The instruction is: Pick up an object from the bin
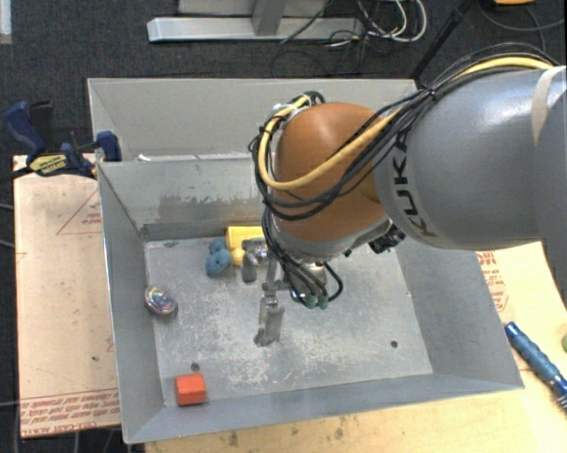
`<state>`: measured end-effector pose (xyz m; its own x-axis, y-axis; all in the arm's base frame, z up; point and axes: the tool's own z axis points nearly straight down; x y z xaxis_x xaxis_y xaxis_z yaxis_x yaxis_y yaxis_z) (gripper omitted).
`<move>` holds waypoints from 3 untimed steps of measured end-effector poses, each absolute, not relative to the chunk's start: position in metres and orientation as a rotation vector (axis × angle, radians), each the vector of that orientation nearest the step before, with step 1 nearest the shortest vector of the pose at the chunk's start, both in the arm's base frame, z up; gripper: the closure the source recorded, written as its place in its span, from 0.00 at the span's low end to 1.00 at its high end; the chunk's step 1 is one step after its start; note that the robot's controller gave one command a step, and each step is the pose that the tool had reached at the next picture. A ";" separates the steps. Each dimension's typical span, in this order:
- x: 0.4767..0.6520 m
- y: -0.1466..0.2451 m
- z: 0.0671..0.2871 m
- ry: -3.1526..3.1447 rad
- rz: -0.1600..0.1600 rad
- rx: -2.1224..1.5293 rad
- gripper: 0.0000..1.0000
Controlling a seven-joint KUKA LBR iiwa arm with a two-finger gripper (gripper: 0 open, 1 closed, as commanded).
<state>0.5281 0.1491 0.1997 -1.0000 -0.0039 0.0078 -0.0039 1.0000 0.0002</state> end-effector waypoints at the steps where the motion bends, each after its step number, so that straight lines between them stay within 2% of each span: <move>1: 0.629 0.147 0.140 -3.140 -0.002 -0.166 0.00; 2: 0.651 0.103 0.078 -3.063 -0.002 0.730 0.00; 3: 0.650 0.103 0.077 -3.059 -0.002 0.728 1.00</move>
Offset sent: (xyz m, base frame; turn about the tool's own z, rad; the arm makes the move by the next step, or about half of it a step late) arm 0.0992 -0.0019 -0.0563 0.1110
